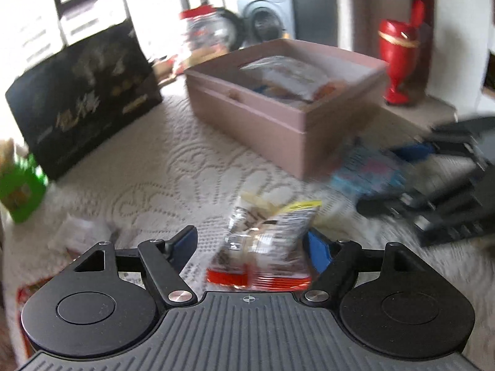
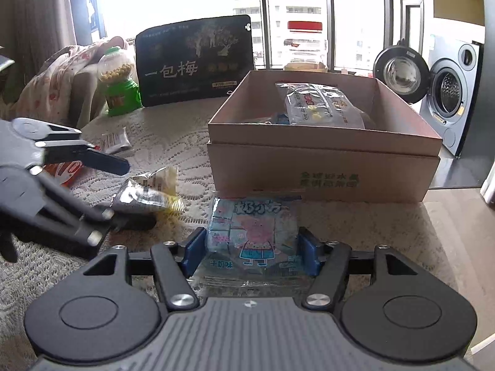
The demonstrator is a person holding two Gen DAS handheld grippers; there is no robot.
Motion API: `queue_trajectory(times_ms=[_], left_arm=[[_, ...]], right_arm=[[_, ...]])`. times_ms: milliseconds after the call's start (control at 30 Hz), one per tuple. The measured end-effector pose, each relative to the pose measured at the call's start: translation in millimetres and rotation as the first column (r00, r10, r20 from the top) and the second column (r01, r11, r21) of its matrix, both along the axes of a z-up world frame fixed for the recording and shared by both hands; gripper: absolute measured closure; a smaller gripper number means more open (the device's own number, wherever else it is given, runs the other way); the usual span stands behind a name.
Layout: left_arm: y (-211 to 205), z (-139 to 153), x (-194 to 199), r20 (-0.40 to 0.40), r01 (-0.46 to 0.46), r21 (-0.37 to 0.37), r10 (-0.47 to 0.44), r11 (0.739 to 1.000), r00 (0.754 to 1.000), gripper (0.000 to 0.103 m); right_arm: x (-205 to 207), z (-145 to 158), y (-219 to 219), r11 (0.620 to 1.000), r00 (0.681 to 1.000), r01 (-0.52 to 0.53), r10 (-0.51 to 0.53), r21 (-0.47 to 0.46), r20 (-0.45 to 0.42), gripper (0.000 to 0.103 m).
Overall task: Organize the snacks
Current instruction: 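Grasp the yellow-and-white snack packet with the left gripper while the right gripper holds the Peppa packet, then lift the snack packet with the left gripper while the right gripper holds the Peppa packet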
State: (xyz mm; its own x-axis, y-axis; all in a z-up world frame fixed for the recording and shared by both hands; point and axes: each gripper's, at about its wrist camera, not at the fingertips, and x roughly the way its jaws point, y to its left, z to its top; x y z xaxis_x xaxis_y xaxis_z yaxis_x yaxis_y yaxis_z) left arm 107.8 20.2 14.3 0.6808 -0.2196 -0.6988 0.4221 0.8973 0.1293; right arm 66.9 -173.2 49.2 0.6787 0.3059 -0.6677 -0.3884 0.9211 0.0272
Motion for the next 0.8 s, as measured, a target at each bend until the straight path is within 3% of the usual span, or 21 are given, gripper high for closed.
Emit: queue_trajectory(times_ms=[100,167,200,433,567,667,733,800], left_arm=[[10,-1,13,-0.036,-0.051,-0.074,0.049,0.996,0.998,0.024],[11,-1,15,-0.043,-0.065,-0.092,0.061,0.994,0.997,0.04],[11,1,14,-0.041,-0.068,-0.09,0.064,0.994,0.997,0.042],[14,14,-20,-0.013,-0.165,-0.02,0.165,0.986,0.986,0.047],[25,17,-40,-0.061,-0.256,-0.085,0.251,0.963,0.966,0.047],[28,10,-51,-0.129,-0.281,-0.127,0.265,0.951,0.956,0.047],[25,8,-60,-0.126,-0.28,-0.131,0.264,0.951,0.956,0.048],[22,8,-63,-0.116,-0.282,-0.121,0.268,0.952,0.956,0.048]], right_arm=[[0,0,-1,1.0,1.0,-0.004,0.004,0.008,-0.004,0.037],[1,0,-1,1.0,1.0,-0.009,0.009,0.011,-0.007,0.034],[1,0,0,1.0,1.0,-0.013,0.013,0.01,-0.009,0.032],[2,-1,6,0.999,0.999,-0.047,0.046,-0.019,-0.017,0.024],[5,0,4,0.998,0.997,-0.069,0.069,-0.004,-0.04,0.021],[6,1,2,0.998,0.996,-0.069,0.07,0.01,-0.047,0.02],[6,2,1,0.998,0.997,-0.063,0.064,0.02,-0.048,0.021],[3,4,0,0.999,0.998,-0.04,0.041,0.032,-0.045,0.031]])
